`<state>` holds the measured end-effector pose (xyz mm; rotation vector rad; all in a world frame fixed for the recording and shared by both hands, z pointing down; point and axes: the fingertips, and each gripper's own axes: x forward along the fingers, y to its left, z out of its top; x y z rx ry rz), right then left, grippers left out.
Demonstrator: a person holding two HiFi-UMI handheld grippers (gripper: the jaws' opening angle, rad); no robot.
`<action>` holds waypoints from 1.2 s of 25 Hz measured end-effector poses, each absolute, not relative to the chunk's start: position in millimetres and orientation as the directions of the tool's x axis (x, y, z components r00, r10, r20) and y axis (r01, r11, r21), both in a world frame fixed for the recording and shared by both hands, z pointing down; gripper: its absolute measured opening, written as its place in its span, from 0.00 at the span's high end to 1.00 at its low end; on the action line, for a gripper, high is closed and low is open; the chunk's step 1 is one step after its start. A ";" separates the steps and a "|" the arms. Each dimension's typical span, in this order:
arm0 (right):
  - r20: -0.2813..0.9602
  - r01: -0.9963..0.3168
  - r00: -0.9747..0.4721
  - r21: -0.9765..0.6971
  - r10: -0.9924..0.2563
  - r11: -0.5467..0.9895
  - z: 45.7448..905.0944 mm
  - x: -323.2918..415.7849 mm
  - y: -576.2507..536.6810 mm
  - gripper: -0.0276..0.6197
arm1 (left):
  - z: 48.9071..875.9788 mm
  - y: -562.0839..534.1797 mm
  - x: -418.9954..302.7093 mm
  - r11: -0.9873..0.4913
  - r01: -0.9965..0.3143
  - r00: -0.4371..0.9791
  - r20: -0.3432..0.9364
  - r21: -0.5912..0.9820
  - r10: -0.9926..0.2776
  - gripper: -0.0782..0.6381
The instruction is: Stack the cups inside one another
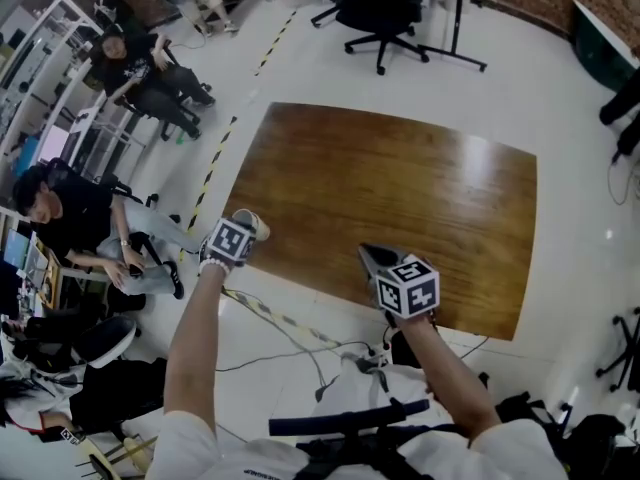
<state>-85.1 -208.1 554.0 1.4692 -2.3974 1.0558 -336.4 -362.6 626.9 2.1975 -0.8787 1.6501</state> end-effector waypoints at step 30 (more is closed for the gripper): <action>0.438 -0.826 -0.526 -0.468 -0.729 0.315 542.5 -90.0 -196.2 0.94 | 527.2 -297.2 -345.2 -0.409 -0.908 0.375 0.598 0.086 -0.708 0.75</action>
